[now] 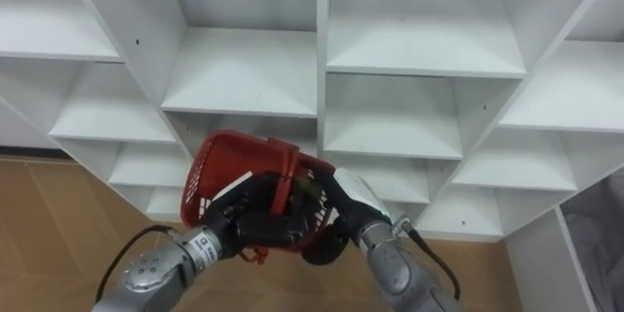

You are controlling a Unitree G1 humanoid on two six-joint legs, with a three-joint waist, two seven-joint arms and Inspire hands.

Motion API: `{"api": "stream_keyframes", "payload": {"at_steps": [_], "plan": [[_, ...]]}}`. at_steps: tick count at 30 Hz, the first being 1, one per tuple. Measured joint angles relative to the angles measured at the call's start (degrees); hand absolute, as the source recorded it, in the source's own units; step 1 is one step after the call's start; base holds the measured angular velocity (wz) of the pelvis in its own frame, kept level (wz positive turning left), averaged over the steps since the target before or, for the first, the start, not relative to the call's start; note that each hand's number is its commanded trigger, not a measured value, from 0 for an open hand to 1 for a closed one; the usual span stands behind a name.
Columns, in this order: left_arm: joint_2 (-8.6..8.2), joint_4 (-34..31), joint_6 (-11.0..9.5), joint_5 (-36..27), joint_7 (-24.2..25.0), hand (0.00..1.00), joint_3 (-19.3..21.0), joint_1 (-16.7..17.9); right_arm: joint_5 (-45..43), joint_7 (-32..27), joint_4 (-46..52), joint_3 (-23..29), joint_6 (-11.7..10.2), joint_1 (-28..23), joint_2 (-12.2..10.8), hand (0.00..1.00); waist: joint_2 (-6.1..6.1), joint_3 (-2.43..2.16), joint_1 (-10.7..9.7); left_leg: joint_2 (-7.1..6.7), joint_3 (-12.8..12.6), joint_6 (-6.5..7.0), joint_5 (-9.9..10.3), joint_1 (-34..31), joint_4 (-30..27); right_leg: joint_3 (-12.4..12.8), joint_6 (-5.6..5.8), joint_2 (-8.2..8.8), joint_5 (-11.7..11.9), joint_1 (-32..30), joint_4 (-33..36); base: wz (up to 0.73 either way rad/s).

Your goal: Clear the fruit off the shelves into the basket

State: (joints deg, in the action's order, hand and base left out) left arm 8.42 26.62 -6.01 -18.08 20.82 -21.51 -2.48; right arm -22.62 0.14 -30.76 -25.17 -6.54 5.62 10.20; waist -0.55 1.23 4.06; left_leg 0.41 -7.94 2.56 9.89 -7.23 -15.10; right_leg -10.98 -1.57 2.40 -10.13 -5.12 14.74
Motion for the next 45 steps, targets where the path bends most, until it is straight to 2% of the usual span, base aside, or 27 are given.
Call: {"api": "stream_keyframes", "payload": {"at_steps": [5,8,14,19,21,23,26,29,34,36,39,42,45], "plan": [[0.46,0.0,0.7,1.0,-0.5,1.00,0.7,1.0,-0.1,1.9,0.0,0.0,0.2,-0.1,0.0,0.00,-0.02,-0.03,0.9,-0.11,-0.1,-0.04,-0.1,0.3,0.6,0.1,0.03,0.02,-0.1,-0.1,0.0,-0.02],[0.82,0.0,0.7,3.9,-1.2,1.00,1.7,1.8,0.6,3.2,0.0,0.0,0.2,-0.2,0.0,0.00,-0.09,-0.05,1.0,-0.16,-0.1,-0.05,0.0,0.2,0.7,0.0,0.04,0.06,-0.3,-0.1,-0.1,0.00],[1.28,1.6,0.7,5.3,-1.9,1.00,4.1,3.0,3.0,7.3,1.4,0.1,0.3,-1.8,0.1,0.00,-0.56,-0.37,0.9,-0.20,0.0,-0.05,0.0,0.5,0.6,0.1,0.02,0.06,-0.4,0.4,-0.3,0.00],[1.58,5.6,0.8,5.4,-2.2,1.00,6.1,3.2,6.6,12.0,2.7,0.1,0.7,-2.9,1.2,0.00,-0.56,-0.40,0.6,-0.12,0.1,-0.06,0.0,0.7,0.3,0.0,0.00,0.04,-0.3,0.8,-0.1,0.00],[1.67,8.3,0.9,5.7,-2.8,1.00,6.2,3.3,9.3,14.0,2.9,0.2,1.3,-3.2,1.7,0.00,-0.48,-0.62,0.6,-0.12,0.1,-0.06,0.0,0.9,0.2,-0.1,0.01,0.05,-0.4,1.0,-0.1,0.00],[1.94,8.5,1.8,8.0,-3.2,1.00,6.3,3.8,10.1,15.7,4.9,0.7,1.7,-4.4,2.4,0.00,-0.50,-0.62,0.8,-0.13,0.1,-0.06,0.0,0.9,0.3,-0.1,0.02,0.06,-0.4,0.9,-0.2,0.00],[2.18,8.5,2.0,10.4,-3.7,1.00,7.3,5.0,11.4,18.0,7.6,0.8,1.7,-6.1,3.7,0.00,-0.58,-0.65,0.8,-0.13,0.1,-0.06,0.0,1.0,0.3,-0.1,0.02,0.06,-0.4,0.9,-0.2,0.00],[2.27,8.7,2.1,11.3,-4.0,1.00,8.4,5.9,11.4,20.5,9.0,1.6,2.1,-7.6,3.8,0.00,-1.01,-0.74,0.8,-0.12,0.1,-0.06,0.0,1.0,0.3,-0.1,0.01,0.06,-0.4,0.9,-0.2,0.00],[2.42,8.9,2.1,12.8,-4.0,1.00,10.2,6.6,13.3,24.6,11.2,2.4,2.9,-8.8,3.6,0.00,-2.77,-0.86,0.9,-0.14,0.1,-0.07,0.0,0.9,0.5,-0.1,0.01,0.03,-0.4,1.0,-0.2,0.00],[2.71,9.4,2.1,12.8,-3.9,1.00,10.2,6.6,15.4,26.3,11.3,3.1,2.9,-8.8,3.4,0.00,-3.48,-0.85,0.9,-0.16,0.1,-0.05,0.0,1.0,0.5,0.1,0.02,0.02,-0.4,1.0,-0.2,0.00],[3.06,11.2,2.1,12.8,-3.9,1.00,10.3,6.8,19.1,27.6,11.3,3.9,3.0,-9.2,3.5,0.00,-3.81,-0.71,0.9,-0.16,0.1,-0.08,0.1,1.7,0.7,0.1,0.02,0.02,-0.4,1.5,-0.2,0.00],[3.41,12.3,2.3,12.8,-4.1,1.00,10.3,7.3,22.8,27.5,11.2,4.7,3.0,-10.9,3.5,0.00,-3.86,-0.41,0.8,0.00,0.1,-0.28,0.6,3.2,0.8,0.3,0.03,-0.24,-0.4,3.1,-1.3,-0.02],[3.43,13.6,2.4,12.7,-4.6,1.00,10.3,7.5,24.9,27.3,11.2,5.3,3.0,-12.2,3.5,0.00,-3.69,-0.36,0.8,0.06,-0.1,-0.36,0.8,4.0,0.8,0.8,0.09,-0.50,-0.3,3.9,-2.1,-0.08]]}}
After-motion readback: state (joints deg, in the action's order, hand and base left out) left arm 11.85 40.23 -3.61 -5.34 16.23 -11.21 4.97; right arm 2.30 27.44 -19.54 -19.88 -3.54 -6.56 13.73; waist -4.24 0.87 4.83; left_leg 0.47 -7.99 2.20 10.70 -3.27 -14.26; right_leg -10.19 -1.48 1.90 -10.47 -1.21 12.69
